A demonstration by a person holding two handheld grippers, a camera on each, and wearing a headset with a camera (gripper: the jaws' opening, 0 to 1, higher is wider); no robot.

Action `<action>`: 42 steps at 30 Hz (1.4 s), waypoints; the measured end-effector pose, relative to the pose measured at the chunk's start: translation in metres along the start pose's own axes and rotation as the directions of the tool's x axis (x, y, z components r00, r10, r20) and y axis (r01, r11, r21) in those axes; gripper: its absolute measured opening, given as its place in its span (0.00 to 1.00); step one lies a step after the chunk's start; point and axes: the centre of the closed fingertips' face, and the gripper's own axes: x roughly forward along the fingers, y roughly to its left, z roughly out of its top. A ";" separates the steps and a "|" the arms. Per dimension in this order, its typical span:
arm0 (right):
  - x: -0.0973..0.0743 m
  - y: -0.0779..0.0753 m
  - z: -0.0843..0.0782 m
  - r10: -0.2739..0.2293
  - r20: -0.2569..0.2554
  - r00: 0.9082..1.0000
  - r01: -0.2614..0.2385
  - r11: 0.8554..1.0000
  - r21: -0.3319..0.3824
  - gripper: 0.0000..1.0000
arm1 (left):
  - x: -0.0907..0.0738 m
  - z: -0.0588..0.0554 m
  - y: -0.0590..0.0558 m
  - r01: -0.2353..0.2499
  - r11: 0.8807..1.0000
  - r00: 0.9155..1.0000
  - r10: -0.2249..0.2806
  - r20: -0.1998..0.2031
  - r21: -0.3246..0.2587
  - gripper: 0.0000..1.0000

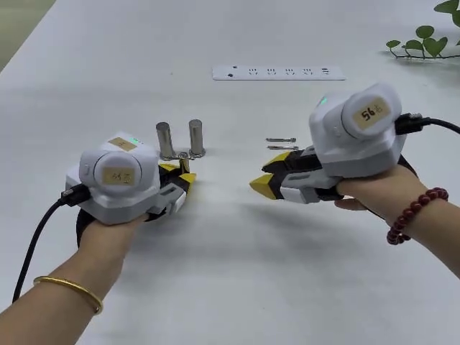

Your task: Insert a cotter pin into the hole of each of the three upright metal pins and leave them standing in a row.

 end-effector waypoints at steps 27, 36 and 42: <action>0.005 -0.015 0.048 -0.041 0.201 0.979 0.025 0.996 0.080 0.21 | -0.033 0.024 -0.012 0.039 0.999 0.997 -0.037 0.073 -0.029 0.67; 0.024 -0.020 0.065 -0.038 0.251 0.967 0.016 0.996 0.090 0.25 | -0.053 0.030 -0.023 0.079 0.995 0.994 -0.073 0.085 -0.066 0.82; 0.040 -0.022 0.072 -0.039 0.279 0.959 0.008 0.994 0.111 0.26 | -0.068 0.034 -0.030 0.088 0.994 0.993 -0.083 0.089 -0.059 0.89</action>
